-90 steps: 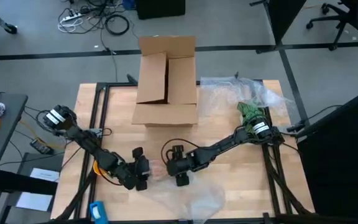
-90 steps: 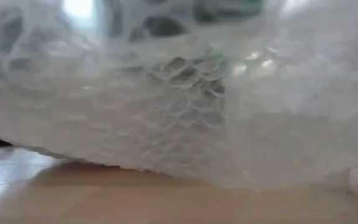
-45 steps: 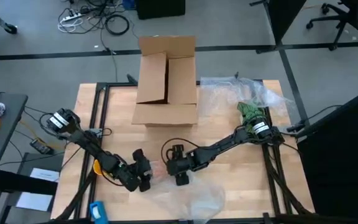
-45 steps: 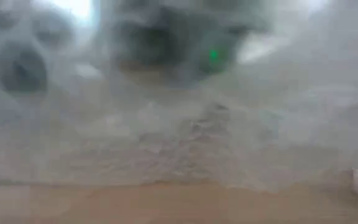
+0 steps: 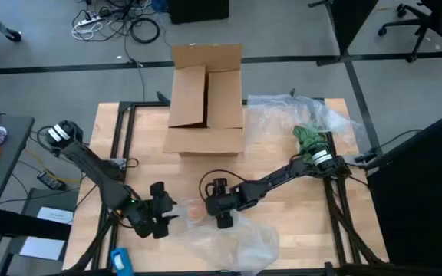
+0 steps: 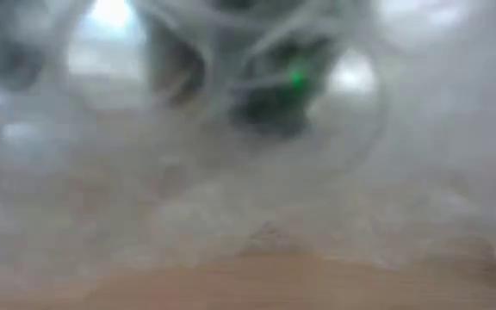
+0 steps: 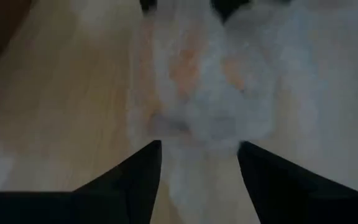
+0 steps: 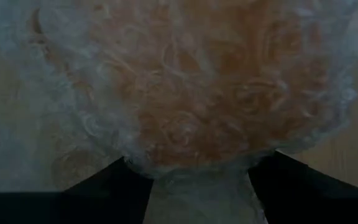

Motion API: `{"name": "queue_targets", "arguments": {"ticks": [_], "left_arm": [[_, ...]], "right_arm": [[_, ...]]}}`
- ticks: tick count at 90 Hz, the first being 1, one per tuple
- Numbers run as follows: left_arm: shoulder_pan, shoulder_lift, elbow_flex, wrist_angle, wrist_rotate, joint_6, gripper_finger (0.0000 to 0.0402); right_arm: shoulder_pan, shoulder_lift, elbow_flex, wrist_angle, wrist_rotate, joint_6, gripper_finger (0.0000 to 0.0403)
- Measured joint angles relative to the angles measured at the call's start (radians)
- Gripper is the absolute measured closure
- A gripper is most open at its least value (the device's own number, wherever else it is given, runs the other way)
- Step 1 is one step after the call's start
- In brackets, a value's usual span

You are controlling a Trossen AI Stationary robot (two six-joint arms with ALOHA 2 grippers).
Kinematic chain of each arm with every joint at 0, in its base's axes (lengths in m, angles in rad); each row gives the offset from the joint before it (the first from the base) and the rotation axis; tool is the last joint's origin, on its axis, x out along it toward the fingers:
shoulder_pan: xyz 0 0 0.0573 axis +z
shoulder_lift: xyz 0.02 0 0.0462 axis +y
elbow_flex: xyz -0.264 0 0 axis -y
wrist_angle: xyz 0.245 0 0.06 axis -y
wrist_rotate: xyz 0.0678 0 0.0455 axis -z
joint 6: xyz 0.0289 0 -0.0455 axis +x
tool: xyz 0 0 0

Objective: Wrap mug
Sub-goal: Wrap the orange cup with the bubble wrap

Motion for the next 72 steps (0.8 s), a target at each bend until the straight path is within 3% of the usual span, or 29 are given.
{"name": "queue_targets", "arguments": {"ticks": [11,16,26,48,72], "left_arm": [[-0.06,0.007,-0.011,0.082,-0.284,-0.003,0.0204],[-0.067,0.027,-0.034,0.126,-0.338,-0.004,0.0204],[-0.069,0.083,-0.112,0.243,-0.339,-0.047,0.0204],[-0.068,0.268,-0.253,0.783,-0.279,0.021,0.0204],[0.006,0.454,-0.274,1.048,-0.298,0.097,0.0204]], "right_arm": [[0.0,0.0,0.0,0.001,0.0,0.0,0.018],[0.0,0.0,0.0,0.004,-0.001,0.0,0.018],[0.0,0.0,-0.001,0.012,-0.001,0.0,0.0179],[-0.004,0.0,-0.001,0.018,-0.004,-0.001,0.0178],[-0.012,0.0,-0.002,0.07,-0.011,-0.024,0.0177]]}}
